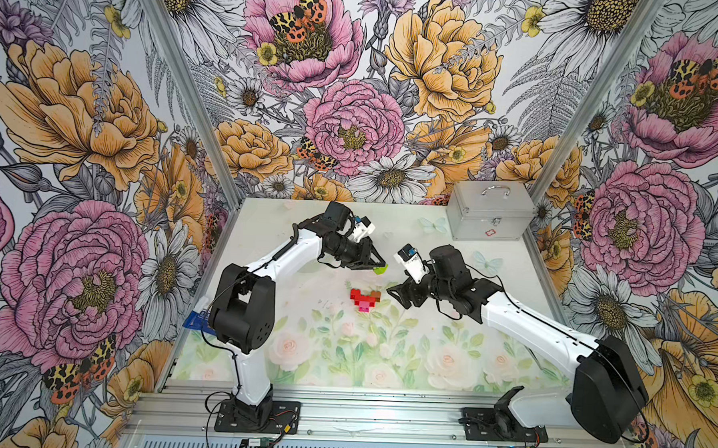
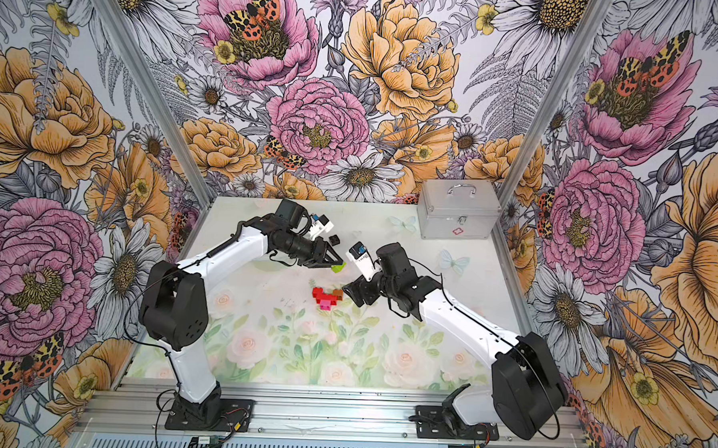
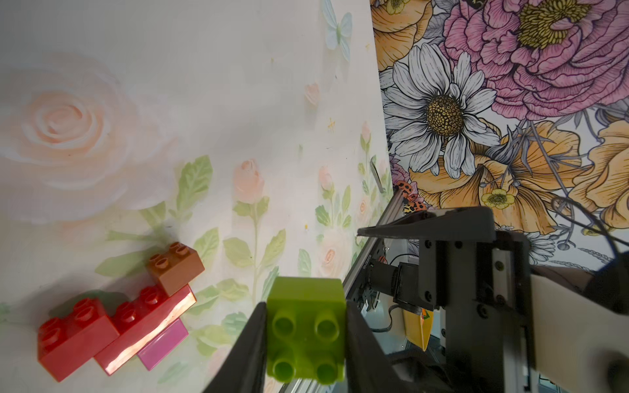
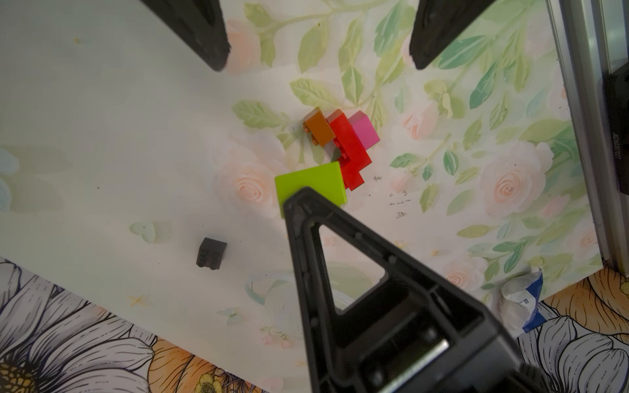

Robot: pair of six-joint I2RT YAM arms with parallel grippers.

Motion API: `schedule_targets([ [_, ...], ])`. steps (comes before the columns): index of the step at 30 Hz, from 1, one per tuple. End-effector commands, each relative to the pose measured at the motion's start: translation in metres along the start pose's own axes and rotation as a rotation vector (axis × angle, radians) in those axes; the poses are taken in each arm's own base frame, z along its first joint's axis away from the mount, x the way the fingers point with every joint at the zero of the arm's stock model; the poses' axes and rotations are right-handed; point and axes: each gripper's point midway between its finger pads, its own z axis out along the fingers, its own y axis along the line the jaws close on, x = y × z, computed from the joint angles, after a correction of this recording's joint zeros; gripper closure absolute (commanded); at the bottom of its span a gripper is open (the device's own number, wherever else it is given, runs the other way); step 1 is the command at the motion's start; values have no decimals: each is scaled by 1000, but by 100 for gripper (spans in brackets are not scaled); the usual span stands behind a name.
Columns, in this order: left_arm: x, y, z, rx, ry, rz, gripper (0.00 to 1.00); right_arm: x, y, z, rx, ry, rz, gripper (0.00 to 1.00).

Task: Assemble the letter v with lego
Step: Pick up the lego brick from the center of the board.

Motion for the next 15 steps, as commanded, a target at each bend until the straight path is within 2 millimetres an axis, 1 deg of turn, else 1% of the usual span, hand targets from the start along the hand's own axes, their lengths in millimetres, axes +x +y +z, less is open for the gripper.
schedule_targets([
  [1,1,-36,-6,117,-21,84,80,-36,5,-11,-33,-100,-72,14],
  [4,3,-39,-4,122,-20,84,81,-42,9,-10,-65,-109,-71,15],
  [11,3,-42,-2,136,-18,80,81,-45,2,-1,-44,-96,-52,23],
  [15,3,-42,-3,137,-20,79,80,-45,-2,3,-30,-88,-44,24],
])
